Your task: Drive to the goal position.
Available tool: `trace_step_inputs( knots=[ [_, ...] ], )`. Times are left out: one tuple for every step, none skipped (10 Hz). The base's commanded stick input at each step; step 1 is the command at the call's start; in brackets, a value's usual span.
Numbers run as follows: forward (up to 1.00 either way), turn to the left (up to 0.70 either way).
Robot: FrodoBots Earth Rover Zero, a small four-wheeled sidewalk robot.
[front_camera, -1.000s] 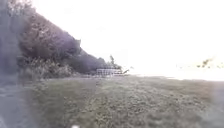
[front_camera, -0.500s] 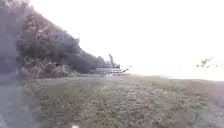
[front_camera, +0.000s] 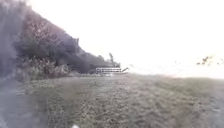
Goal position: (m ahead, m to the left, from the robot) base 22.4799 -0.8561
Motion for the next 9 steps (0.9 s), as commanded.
trace_step_inputs(
  knots=[
    [0.45,0.00],
    [0.45,0.00],
    [0.45,0.00],
    [0.45,0.00],
    [0.45,0.00],
    [0.45,0.00],
    [0.45,-0.08],
    [0.45,-0.20],
    [0.45,-0.27]
  ],
)
